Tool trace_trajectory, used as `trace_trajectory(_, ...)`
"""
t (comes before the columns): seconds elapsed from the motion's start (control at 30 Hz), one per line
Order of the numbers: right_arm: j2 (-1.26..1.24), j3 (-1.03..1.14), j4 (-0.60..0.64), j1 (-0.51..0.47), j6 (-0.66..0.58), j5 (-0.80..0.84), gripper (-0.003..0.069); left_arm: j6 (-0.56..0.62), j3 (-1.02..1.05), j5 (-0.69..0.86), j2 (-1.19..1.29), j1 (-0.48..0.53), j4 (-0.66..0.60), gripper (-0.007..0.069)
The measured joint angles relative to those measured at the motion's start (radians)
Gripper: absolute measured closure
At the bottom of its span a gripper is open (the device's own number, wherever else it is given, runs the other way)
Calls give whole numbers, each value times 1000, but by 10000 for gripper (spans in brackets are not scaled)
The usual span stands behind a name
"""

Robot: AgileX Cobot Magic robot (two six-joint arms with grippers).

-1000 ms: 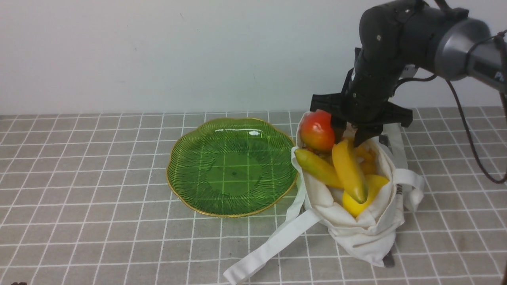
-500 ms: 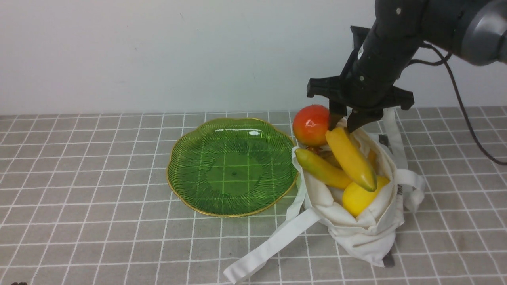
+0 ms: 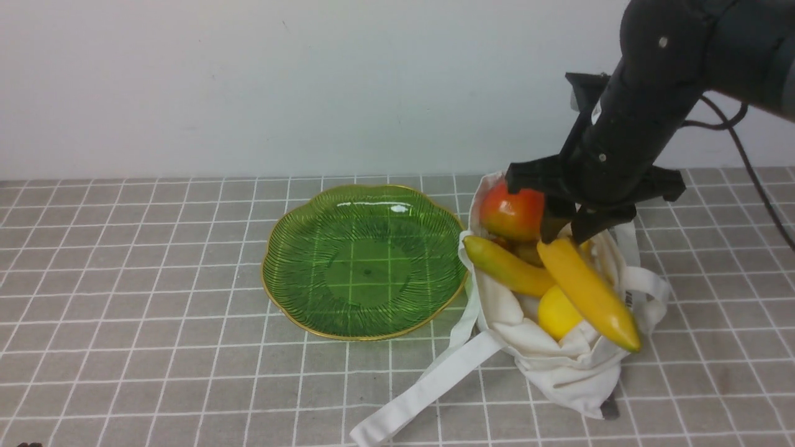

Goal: Take the fruit out of the bag on the grey coffee tablecloth and place them on the plate.
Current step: 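Take the banana out of the bag and place it in the fruit dish with the right gripper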

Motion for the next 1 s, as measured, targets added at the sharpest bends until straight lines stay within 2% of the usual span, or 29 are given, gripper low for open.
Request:
trace_trajectory(0.23,-93,0,101,0,-33,1,440,0,0,0,0,0,0,631)
trace_trajectory(0.37,-98,0,244,0,-93,-22,444,0,0,0,0,0,0,631)
trace_trajectory(0.43,-77,0,374,0,-159,-121,444,0,0,0,0,0,0,631)
trace_trajectory(0.53,-16,0,600,0,-297,-275,446,0,0,0,0,0,0,631)
trace_trajectory(0.6,9,0,694,0,-365,-333,446,0,0,0,0,0,0,631)
trace_trajectory(0.7,103,0,919,5,-566,-471,447,0,0,0,0,0,0,631)
trace_trajectory(0.73,116,0,961,6,-594,-486,447,0,0,0,0,0,0,631)
trace_trajectory(0.87,249,0,1203,33,-876,-594,448,0,0,0,0,0,0,631)
trace_trajectory(1.0,329,0,1324,66,-1058,-643,448,0,0,0,0,0,0,631)
